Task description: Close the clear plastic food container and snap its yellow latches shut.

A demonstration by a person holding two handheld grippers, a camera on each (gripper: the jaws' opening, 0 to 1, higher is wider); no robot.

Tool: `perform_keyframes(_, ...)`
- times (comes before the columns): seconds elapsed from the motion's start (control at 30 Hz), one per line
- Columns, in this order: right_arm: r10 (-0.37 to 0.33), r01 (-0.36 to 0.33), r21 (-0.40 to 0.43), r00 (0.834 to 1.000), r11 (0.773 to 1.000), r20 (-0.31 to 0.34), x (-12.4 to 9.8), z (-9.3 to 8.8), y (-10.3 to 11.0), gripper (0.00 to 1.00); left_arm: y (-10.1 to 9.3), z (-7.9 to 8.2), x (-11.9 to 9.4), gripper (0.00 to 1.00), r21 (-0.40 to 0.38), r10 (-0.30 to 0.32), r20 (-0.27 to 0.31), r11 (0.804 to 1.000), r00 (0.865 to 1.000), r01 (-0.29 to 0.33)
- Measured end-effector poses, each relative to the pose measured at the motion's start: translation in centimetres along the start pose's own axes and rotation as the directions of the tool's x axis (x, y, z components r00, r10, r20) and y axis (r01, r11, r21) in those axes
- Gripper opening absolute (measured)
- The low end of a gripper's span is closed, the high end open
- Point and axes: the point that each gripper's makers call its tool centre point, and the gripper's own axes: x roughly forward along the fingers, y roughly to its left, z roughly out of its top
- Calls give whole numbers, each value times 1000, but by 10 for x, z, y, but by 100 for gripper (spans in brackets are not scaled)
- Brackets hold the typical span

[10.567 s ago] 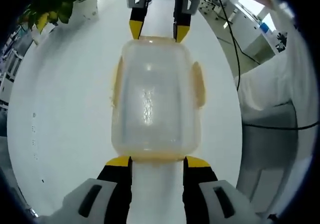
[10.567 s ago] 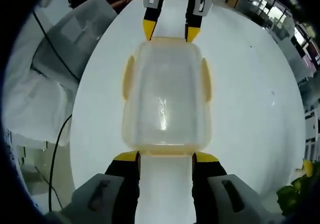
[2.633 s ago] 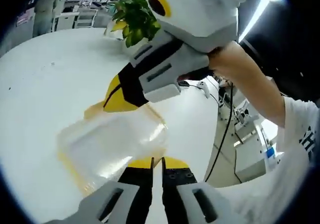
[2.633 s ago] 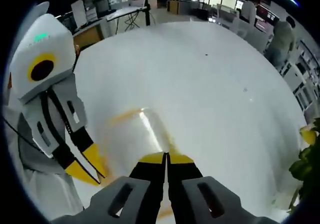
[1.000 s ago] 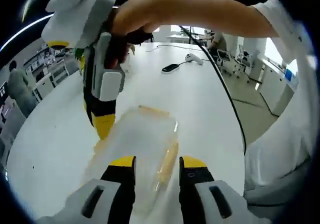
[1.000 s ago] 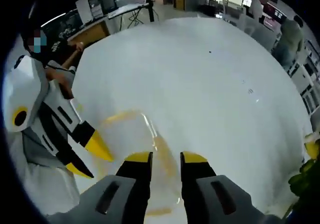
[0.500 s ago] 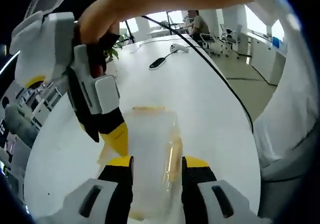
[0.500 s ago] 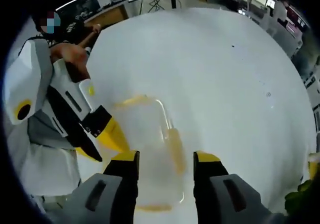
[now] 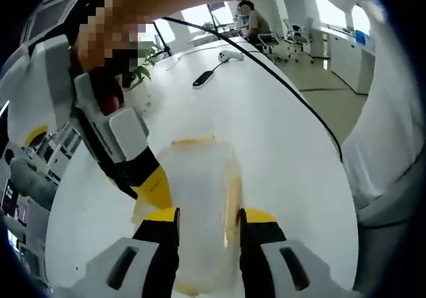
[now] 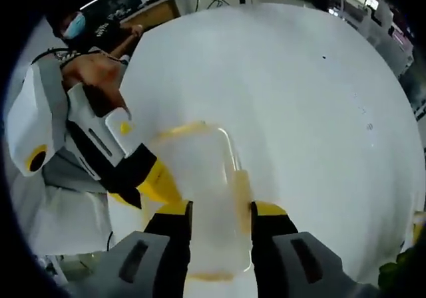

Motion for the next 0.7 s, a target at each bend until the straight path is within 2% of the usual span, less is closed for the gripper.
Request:
perform_keyframes(0.23, -8, 8, 2, 1000, 1000, -12, 0, 0, 0, 31, -1, 1, 1, 27, 18, 7, -8, 1000, 1000, -7)
perform_keyframes(0.4, -8, 8, 3, 1000, 1000, -25, 0, 0, 1, 31, -8, 4, 1, 21, 88, 19, -39, 996, 999, -16)
perform_keyframes(0.47, -9, 10, 6, 999, 1000, -39, 1, 0, 1, 31, -5, 3, 1, 20, 67, 12, -36, 998, 999, -10)
perform_keyframes(0.7, -11, 11, 9, 999, 1000, -53, 1, -1, 1, 30, -6, 2, 1, 19, 76, 10, -34, 997, 999, -7)
